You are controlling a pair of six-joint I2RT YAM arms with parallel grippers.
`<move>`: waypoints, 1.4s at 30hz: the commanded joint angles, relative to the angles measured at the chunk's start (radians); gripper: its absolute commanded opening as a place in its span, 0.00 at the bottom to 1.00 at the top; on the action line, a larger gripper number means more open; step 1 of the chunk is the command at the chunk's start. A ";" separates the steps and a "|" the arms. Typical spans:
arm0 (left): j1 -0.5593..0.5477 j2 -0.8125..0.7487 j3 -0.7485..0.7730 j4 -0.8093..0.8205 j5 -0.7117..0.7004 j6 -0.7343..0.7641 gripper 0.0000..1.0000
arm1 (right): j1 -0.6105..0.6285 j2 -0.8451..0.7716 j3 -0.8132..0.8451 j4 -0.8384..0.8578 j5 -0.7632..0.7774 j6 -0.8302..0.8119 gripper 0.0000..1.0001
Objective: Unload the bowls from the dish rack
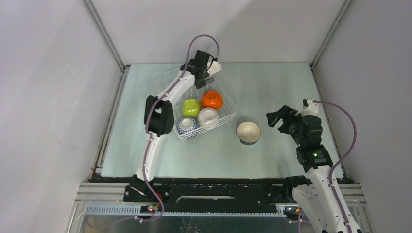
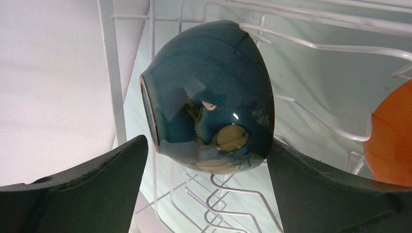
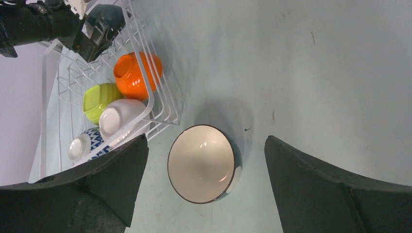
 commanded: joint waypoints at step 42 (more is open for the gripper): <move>-0.049 -0.257 -0.134 0.158 -0.089 -0.034 0.36 | 0.007 -0.036 0.040 0.036 0.005 -0.017 0.98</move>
